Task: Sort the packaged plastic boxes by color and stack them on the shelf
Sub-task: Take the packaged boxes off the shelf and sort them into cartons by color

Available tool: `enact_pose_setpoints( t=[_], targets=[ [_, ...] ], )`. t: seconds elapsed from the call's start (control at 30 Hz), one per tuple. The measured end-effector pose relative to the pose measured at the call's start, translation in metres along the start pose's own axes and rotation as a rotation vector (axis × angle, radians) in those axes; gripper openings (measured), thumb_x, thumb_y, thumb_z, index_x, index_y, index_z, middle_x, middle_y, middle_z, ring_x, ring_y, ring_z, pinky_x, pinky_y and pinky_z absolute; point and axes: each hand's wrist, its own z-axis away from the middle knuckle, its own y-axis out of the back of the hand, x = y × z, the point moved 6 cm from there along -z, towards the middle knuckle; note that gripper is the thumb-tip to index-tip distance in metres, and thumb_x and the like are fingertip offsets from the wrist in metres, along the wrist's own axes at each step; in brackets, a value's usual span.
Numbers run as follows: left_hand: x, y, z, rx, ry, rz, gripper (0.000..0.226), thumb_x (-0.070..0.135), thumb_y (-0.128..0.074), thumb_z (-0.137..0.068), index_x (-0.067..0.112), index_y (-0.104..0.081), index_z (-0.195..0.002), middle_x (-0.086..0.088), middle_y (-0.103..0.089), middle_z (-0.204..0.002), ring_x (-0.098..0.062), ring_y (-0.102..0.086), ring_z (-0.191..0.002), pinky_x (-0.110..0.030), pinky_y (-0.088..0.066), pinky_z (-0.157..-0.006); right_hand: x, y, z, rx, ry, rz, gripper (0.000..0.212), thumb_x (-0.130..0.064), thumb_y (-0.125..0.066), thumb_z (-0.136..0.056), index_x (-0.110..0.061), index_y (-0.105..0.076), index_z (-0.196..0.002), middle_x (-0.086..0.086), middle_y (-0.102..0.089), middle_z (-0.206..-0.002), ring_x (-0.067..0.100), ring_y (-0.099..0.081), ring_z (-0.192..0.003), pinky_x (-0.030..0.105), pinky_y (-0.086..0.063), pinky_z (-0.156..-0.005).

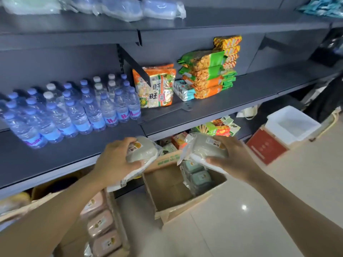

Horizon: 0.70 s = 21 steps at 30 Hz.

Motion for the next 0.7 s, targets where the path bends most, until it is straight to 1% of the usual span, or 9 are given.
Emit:
enact_pose_setpoints(
  t=[0.07,0.17,0.3,0.37,0.43,0.5,0.53,0.6,0.7],
  targets=[
    [0.016,-0.02,-0.01,-0.017,-0.005,-0.015,0.076,0.057,-0.069,-0.069,0.029,-0.04,-0.133,-0.002,-0.054,-0.126,-0.024,-0.048,-0.115,-0.034,-0.042,-0.092,0.033,0.001,-0.001,-0.031,-0.026,0.006,0.07,-0.046,-0.075,-0.069,-0.033,-0.047,-0.132,-0.004,-0.047,-0.123,0.019,-0.043,-0.116,0.041,-0.044,-0.096],
    [0.037,-0.048,-0.024,-0.01,-0.018,-0.042,0.071,0.046,-0.072,-0.076,0.026,-0.039,-0.135,-0.002,-0.053,-0.127,-0.024,-0.046,-0.116,-0.033,-0.04,-0.092,0.078,-0.002,-0.012,-0.085,-0.046,0.024,0.073,-0.049,-0.075,-0.067,-0.033,-0.047,-0.133,-0.002,-0.049,-0.124,0.021,-0.044,-0.116,0.037,-0.043,-0.095],
    [0.043,-0.08,-0.033,-0.001,0.004,-0.058,0.076,0.051,-0.071,-0.07,0.025,-0.04,-0.135,-0.003,-0.054,-0.126,-0.024,-0.049,-0.112,-0.035,-0.039,-0.093,0.116,-0.03,-0.037,-0.207,-0.005,0.055,0.074,-0.044,-0.076,-0.065,-0.029,-0.048,-0.132,0.0,-0.052,-0.123,0.021,-0.044,-0.113,0.034,-0.041,-0.094],
    [0.034,-0.095,-0.033,-0.013,0.05,-0.068,0.08,0.056,-0.063,-0.064,0.027,-0.04,-0.135,-0.002,-0.053,-0.128,-0.025,-0.049,-0.113,-0.039,-0.041,-0.094,0.123,-0.055,-0.049,-0.274,0.024,0.056,0.072,-0.038,-0.076,-0.065,-0.03,-0.047,-0.131,-0.002,-0.052,-0.123,0.02,-0.042,-0.113,0.029,-0.039,-0.092],
    [0.017,-0.109,-0.03,-0.029,0.11,-0.067,0.08,0.053,-0.064,-0.063,0.029,-0.039,-0.135,-0.001,-0.052,-0.129,-0.025,-0.048,-0.113,-0.04,-0.041,-0.095,0.123,-0.087,-0.06,-0.335,0.066,0.076,0.07,-0.035,-0.075,-0.065,-0.03,-0.047,-0.129,-0.005,-0.05,-0.123,0.019,-0.041,-0.113,0.025,-0.034,-0.091],
    [-0.002,-0.121,-0.03,-0.037,0.149,-0.075,0.08,0.05,-0.067,-0.064,0.03,-0.038,-0.135,0.0,-0.052,-0.129,-0.023,-0.047,-0.114,-0.039,-0.039,-0.096,0.117,-0.119,-0.074,-0.365,0.113,0.104,0.071,-0.036,-0.076,-0.064,-0.027,-0.048,-0.129,-0.005,-0.049,-0.124,0.02,-0.04,-0.118,0.029,-0.036,-0.099],
    [-0.013,-0.126,-0.031,-0.041,0.164,-0.071,0.079,0.047,-0.069,-0.066,0.03,-0.037,-0.136,0.0,-0.05,-0.13,-0.022,-0.046,-0.115,-0.038,-0.037,-0.096,0.113,-0.136,-0.082,-0.369,0.159,0.12,0.074,-0.042,-0.075,-0.061,-0.027,-0.048,-0.129,-0.006,-0.051,-0.125,0.02,-0.042,-0.119,0.033,-0.038,-0.103],
    [-0.035,-0.137,-0.038,-0.048,0.188,-0.057,0.079,0.041,-0.071,-0.068,0.029,-0.036,-0.138,0.001,-0.048,-0.132,-0.021,-0.043,-0.118,-0.037,-0.034,-0.096,0.108,-0.17,-0.099,-0.372,0.215,0.151,0.077,-0.052,-0.071,-0.058,-0.03,-0.048,-0.128,-0.009,-0.053,-0.126,0.015,-0.045,-0.119,0.038,-0.044,-0.101],
    [-0.067,-0.155,-0.055,-0.055,0.206,-0.043,0.081,0.045,-0.064,-0.065,0.028,-0.035,-0.139,0.002,-0.046,-0.134,-0.021,-0.041,-0.121,-0.037,-0.032,-0.098,0.105,-0.22,-0.124,-0.386,0.228,0.206,0.081,-0.05,-0.075,-0.059,-0.033,-0.042,-0.131,-0.01,-0.05,-0.131,0.016,-0.046,-0.123,0.042,-0.043,-0.102]
  ],
)
